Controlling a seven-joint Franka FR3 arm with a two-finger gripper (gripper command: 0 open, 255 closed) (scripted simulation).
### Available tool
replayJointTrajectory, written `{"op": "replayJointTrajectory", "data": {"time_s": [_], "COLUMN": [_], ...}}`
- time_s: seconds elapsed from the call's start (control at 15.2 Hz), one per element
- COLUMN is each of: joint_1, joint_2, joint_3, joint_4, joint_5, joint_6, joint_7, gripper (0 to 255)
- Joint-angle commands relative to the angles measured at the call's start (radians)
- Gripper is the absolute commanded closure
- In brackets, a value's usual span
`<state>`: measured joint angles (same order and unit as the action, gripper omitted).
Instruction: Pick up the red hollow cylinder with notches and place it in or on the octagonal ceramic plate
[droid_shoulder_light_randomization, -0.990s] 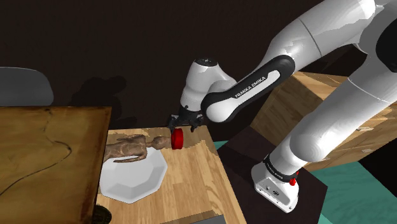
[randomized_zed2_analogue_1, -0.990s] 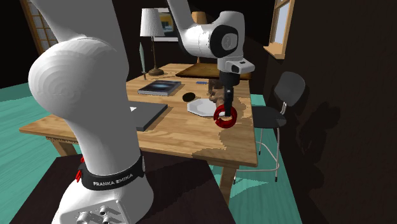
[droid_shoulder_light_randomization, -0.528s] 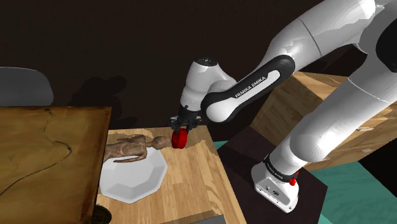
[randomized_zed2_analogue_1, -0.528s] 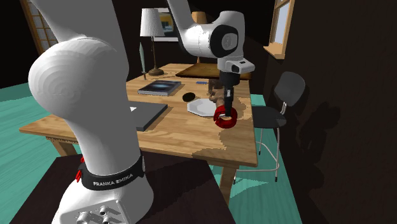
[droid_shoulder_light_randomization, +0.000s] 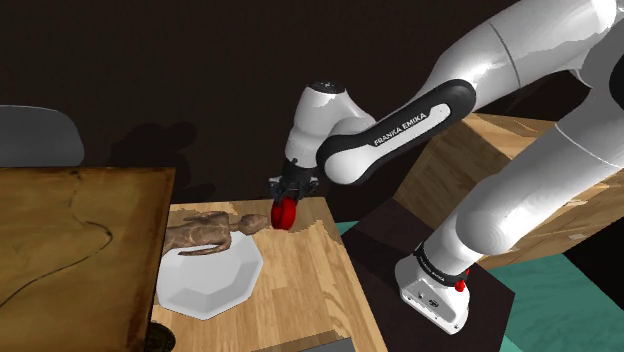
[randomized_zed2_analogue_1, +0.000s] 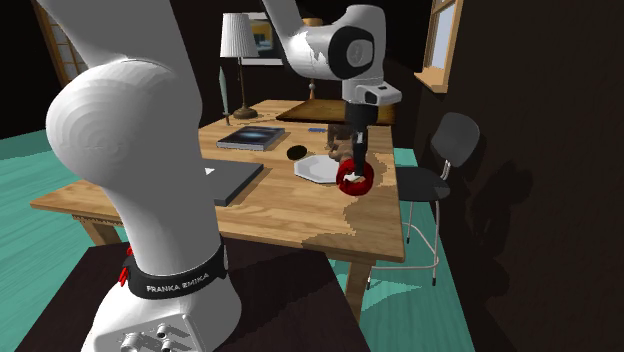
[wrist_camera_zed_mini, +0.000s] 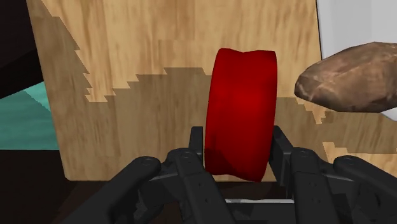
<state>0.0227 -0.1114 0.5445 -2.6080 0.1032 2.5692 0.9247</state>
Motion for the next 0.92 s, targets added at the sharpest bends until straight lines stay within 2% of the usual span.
{"op": "replayJointTrajectory", "data": {"time_s": [0.0,0.73,0.86], "joint_1": [0.006,0.027,0.034], "joint_2": [-0.03,-0.154,-0.118], "joint_3": [-0.004,-0.035,0.003], "joint_4": [0.007,0.056,0.106], "joint_5": [0.022,0.081,0.061], "joint_6": [-0.034,-0.199,-0.211], "joint_7": [-0.016,-0.062,0.002], "gripper": [255,255,255]}}
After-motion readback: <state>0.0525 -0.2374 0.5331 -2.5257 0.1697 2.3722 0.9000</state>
